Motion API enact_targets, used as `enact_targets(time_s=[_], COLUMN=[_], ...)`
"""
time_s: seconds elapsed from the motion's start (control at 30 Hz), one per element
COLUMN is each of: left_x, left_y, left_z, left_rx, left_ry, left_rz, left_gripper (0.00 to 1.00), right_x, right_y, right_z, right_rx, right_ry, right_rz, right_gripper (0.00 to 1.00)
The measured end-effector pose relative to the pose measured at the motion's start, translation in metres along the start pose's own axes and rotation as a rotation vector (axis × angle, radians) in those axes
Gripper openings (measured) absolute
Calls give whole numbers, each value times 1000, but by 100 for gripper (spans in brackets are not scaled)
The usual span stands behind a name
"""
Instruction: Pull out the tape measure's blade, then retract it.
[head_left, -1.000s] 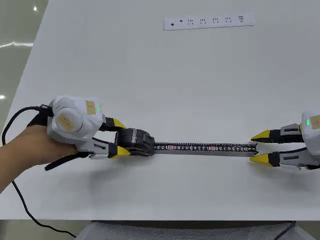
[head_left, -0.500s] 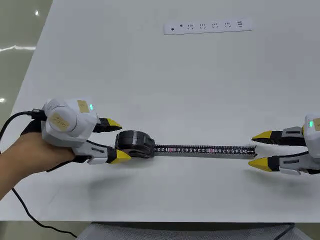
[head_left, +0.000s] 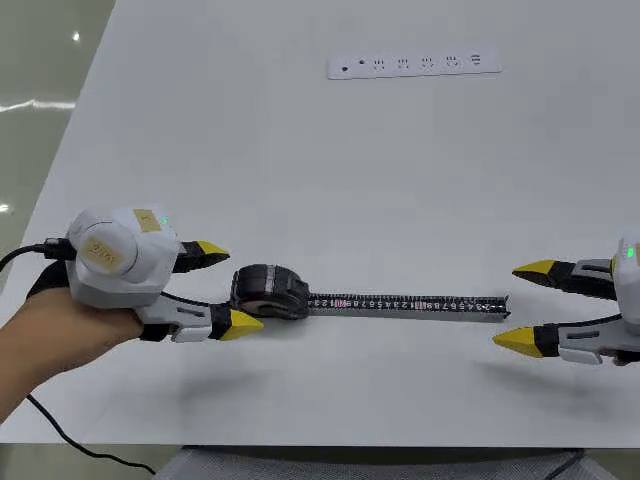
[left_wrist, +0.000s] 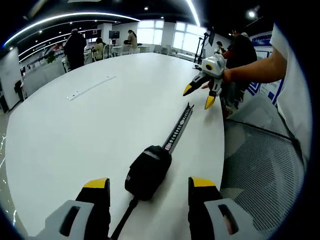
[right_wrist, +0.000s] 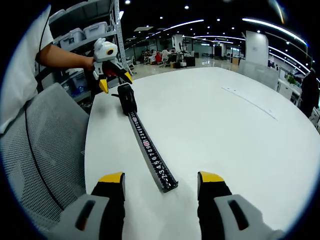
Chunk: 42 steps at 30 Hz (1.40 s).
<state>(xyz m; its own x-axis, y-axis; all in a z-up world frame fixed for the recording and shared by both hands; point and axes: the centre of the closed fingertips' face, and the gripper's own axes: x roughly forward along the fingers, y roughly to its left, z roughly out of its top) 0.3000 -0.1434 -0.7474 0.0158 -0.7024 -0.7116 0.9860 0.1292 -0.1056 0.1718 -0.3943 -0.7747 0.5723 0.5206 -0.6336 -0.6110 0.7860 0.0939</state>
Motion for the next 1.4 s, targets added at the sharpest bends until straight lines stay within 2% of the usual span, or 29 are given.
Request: enact_targets(time_s=[0.17, 0.53, 0.83, 1.07, 1.13, 1.23, 1.3, 1.4], left_x=[-8, -25, -35, -44, -45, -48, -51, -56], left_y=[2, 2, -3, -8, -11, -12, -14, -12], left_z=[1, -4, -20, -27, -30, -34, -37, -40], left_rx=[-38, -91, -150, -177, -199, -195, -217, -220], left_ry=[-24, -87, -99, -137, -143, -153, -163, -182], left_rz=[36, 111, 144, 177, 171, 182, 181, 205], left_gripper=[67, 77, 86, 91, 91, 92, 93, 96], right_x=[-4, -17, -28, -36, -38, -41, -43, -47], right_y=[4, 10, 14, 17, 18, 17, 16, 17], right_z=[2, 7, 5, 6, 6, 4, 0, -1], right_rx=[9, 70, 117, 145, 156, 167, 175, 174], right_ry=[10, -13, -23, -47, -50, -47, -33, -29], right_rz=[-18, -69, -105, -141, -150, -170, -175, -184], right_gripper=[64, 72, 81, 85, 86, 87, 88, 88])
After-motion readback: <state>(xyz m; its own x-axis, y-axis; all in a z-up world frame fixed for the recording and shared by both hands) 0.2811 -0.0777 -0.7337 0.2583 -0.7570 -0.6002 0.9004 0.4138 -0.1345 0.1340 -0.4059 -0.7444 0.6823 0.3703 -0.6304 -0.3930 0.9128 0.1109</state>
